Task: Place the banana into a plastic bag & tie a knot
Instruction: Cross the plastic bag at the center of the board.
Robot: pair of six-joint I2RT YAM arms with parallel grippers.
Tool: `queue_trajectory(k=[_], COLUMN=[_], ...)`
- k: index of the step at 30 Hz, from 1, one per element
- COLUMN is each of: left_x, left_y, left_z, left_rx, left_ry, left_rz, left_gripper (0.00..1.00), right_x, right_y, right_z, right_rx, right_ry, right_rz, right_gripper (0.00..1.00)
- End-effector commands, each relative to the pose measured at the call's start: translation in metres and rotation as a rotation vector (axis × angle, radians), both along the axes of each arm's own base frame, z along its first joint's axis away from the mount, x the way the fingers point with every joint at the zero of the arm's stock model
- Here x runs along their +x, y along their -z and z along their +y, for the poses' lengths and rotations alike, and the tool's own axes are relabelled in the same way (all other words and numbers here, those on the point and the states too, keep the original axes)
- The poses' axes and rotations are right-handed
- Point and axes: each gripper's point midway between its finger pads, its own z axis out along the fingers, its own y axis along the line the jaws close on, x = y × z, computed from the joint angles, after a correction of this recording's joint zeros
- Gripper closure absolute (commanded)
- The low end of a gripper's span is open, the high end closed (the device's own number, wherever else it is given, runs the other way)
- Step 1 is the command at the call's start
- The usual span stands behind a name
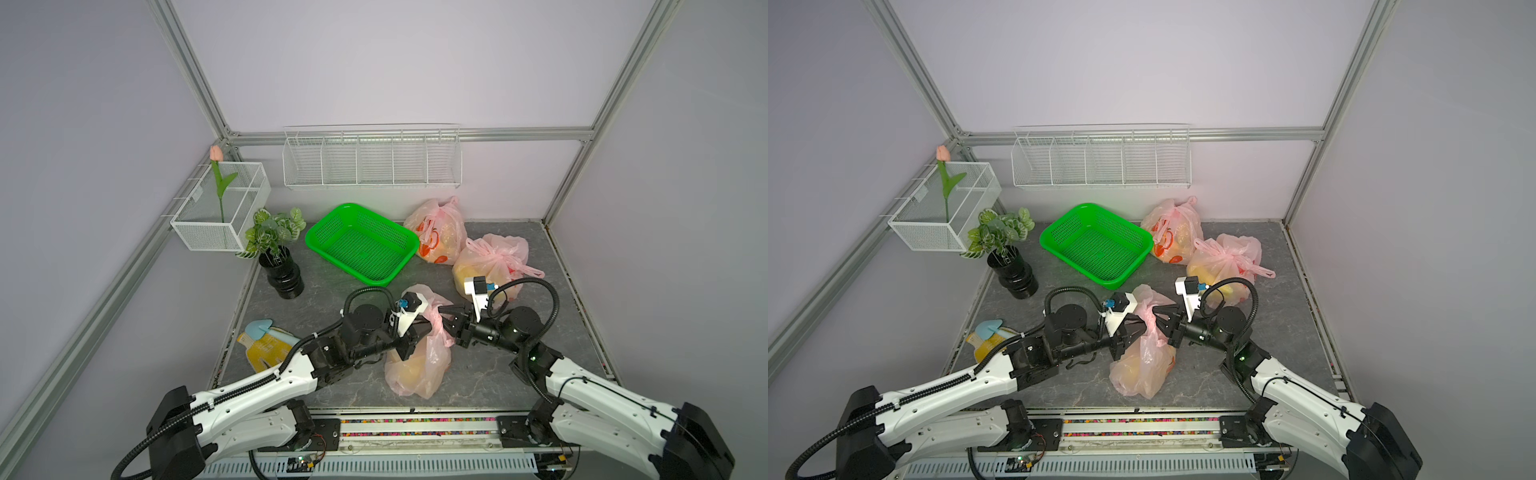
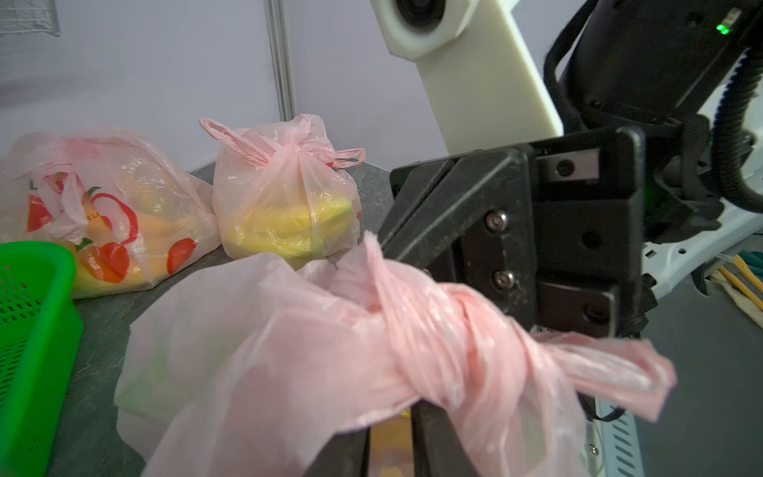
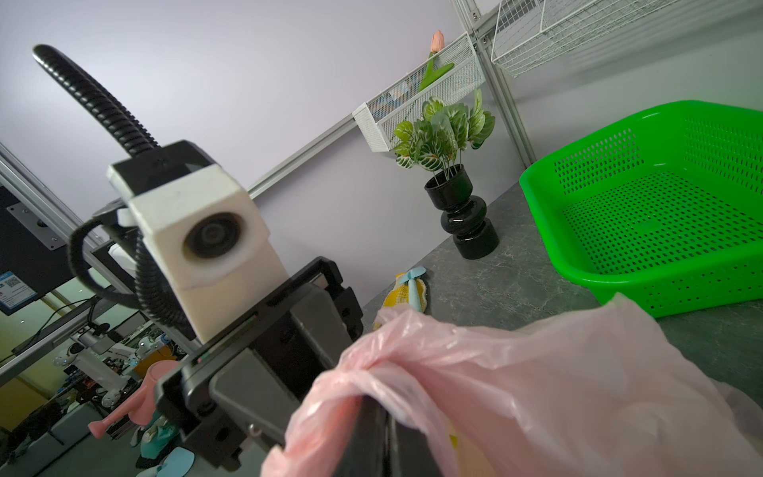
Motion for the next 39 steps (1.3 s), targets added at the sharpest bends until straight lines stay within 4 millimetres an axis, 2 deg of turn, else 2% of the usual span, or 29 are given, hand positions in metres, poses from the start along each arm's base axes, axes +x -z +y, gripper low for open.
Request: queue_trajectory(k=[1, 4, 11, 15, 20, 25, 31, 35, 39], left_x=[-0.001, -0.007, -0.002, 0.006, 0.009, 0.002, 0.001, 0.007, 0.013], left_y=[-0.008, -0.006, -0.008, -0.01, -0.013, -0.011, -0.002, -0.007, -0.01], left_z=[0.004, 0.004, 0.009, 0.019, 0.025, 0.016, 0.009, 0.014, 0.026], left_rx=[-0.018, 0.005, 0.033, 0.042, 0.031, 0.044, 0.085, 0.077, 0.088], left_ry=[-0.006, 0.034, 0.004, -0.064, -0.093, -0.025, 0.005, -0.043, -0.101], left_rz=[-0.037, -0.054, -0.105, -0.117, -0.14, -0.143, -0.133, -0.145, -0.163], left_gripper=[0.76, 0.74, 0.7, 0.55, 0.56, 0.64, 0.63, 0.6, 0.58], right_x=[-0.004, -0.004, -0.005, -0.004, -0.004, -0.005, -0.01, -0.016, -0.016], right_y=[-0.001, 0.001, 0.006, 0.008, 0.009, 0.01, 0.003, 0.008, 0.016], right_z=[-0.002, -0.001, 0.004, 0.004, 0.005, 0.009, 0.015, 0.021, 0.018], right_rx=[-0.019, -0.026, -0.054, -0.075, -0.084, -0.091, -0.078, -0.101, -0.136], right_ry=[-0.019, -0.026, -0.051, -0.05, -0.052, -0.076, -0.122, -0.165, -0.152], right_rz=[-0.018, -0.011, 0.001, 0.002, 0.004, 0.009, 0.001, -0.004, -0.001], right_gripper=[0.93, 0.93, 0.93, 0.93, 0.93, 0.93, 0.93, 0.93, 0.94])
